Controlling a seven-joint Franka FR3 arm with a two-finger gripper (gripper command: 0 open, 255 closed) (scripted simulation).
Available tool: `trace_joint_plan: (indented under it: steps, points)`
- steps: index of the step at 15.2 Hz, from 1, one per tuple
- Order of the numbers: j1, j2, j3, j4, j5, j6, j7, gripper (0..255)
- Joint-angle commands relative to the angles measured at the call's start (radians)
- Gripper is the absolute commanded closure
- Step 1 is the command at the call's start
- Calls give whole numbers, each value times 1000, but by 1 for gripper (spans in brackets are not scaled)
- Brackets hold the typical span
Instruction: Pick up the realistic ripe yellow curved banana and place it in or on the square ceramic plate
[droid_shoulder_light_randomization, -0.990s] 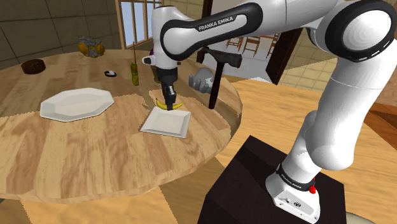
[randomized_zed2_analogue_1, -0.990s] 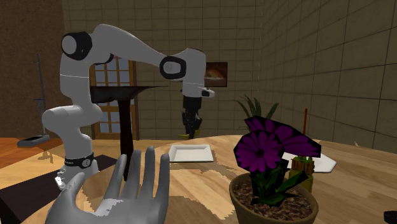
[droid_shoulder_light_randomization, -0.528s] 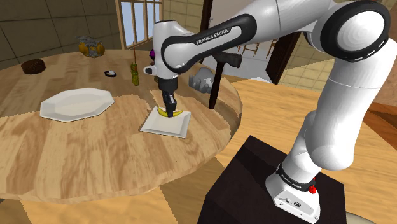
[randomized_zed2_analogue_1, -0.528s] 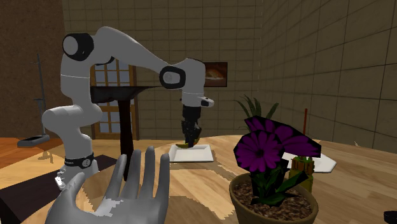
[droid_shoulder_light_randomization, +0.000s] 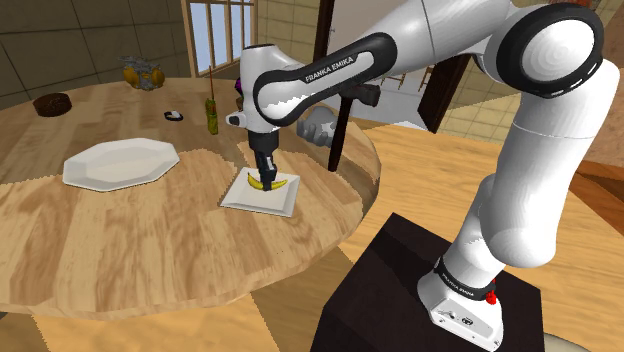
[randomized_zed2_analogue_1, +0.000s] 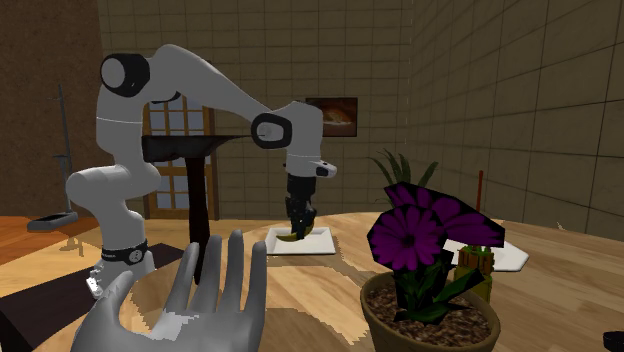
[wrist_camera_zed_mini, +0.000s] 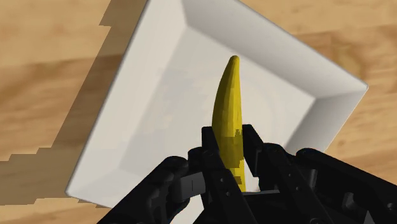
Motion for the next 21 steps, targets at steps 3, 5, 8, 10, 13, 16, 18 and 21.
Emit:
trace_joint_plan:
  steps: [3,5,8,10,13,16,18,21]
  points:
    - [0,0,0,0,0,1,0,255]
    - [0,0,0,0,0,1,0,0]
    - [0,0,0,0,0,1,0,0]
    - [-1,-10,0,21,1,-31,-1,0]
    - [-3,-33,0,88,4,-121,-3,0]
    - [-3,-33,-1,88,4,-121,-3,0]
    - [-3,-33,-1,88,4,-121,-3,0]
    - [-3,-33,-1,88,4,-121,-3,0]
